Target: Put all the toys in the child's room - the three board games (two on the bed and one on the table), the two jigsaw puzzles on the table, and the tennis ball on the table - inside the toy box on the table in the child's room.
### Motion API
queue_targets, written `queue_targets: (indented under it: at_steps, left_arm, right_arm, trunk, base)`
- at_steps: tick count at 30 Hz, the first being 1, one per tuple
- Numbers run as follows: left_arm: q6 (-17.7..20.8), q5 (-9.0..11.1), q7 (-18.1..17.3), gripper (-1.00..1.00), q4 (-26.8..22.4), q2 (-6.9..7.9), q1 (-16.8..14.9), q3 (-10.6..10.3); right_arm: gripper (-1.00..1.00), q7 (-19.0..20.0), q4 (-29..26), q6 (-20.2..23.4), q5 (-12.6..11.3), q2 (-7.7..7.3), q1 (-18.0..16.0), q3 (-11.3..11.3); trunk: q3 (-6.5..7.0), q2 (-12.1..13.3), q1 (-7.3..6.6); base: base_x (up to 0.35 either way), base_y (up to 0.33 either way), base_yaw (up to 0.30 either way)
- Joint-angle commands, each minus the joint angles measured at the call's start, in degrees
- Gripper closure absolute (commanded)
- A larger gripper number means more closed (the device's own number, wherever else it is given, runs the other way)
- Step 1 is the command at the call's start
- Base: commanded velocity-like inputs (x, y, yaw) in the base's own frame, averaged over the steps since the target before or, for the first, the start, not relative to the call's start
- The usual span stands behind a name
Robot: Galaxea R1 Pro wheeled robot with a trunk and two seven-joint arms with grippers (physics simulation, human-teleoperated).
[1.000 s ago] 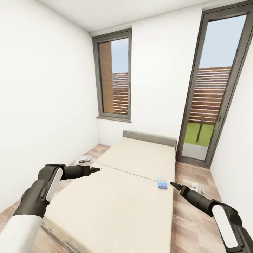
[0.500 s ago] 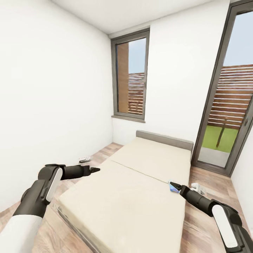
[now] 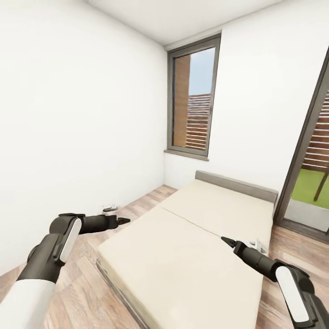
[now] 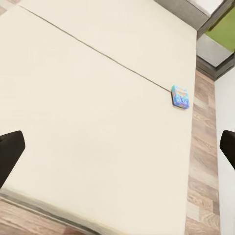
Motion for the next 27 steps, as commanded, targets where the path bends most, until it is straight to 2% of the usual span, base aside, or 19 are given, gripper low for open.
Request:
queue_targets:
  at_steps: [1, 9, 18, 27]
  left_arm:
    - [0.37, 0.13, -0.08, -1.00, 0.01, -0.03, -0.03, 0.06]
    - [0.38, 0.18, -0.08, -1.00, 0.01, -0.04, -0.03, 0.04]
    - [0.43, 0.20, -0.08, -1.00, 0.01, -0.05, -0.03, 0.01]
    - [0.42, 0.20, -0.08, -1.00, 0.01, -0.03, -0.03, 0.06]
  right_arm:
    - [-1.00, 0.31, -0.01, 0.30, 0.16, 0.01, -0.02, -0.12]
    - [-1.00, 0.15, 0.02, 0.30, 0.16, 0.01, -0.02, -0.12]
    - [-1.00, -1.64, 0.01, 0.35, 0.10, 0.05, -0.02, -0.08]
    - [-1.00, -2.36, -0.04, 0.32, 0.09, 0.02, -0.09, 1.49]
  trunk:
    - [-0.03, -0.05, 0.02]
    - [-0.03, -0.05, 0.02]
    - [-0.03, -0.05, 0.02]
    - [-0.03, -0.05, 0.02]
  base:
    - [0.000, 0.000, 0.291]
    - [-0.020, 0.000, 0.291]
    - [-0.131, 0.000, 0.291]
    - [-0.033, 0.000, 0.291]
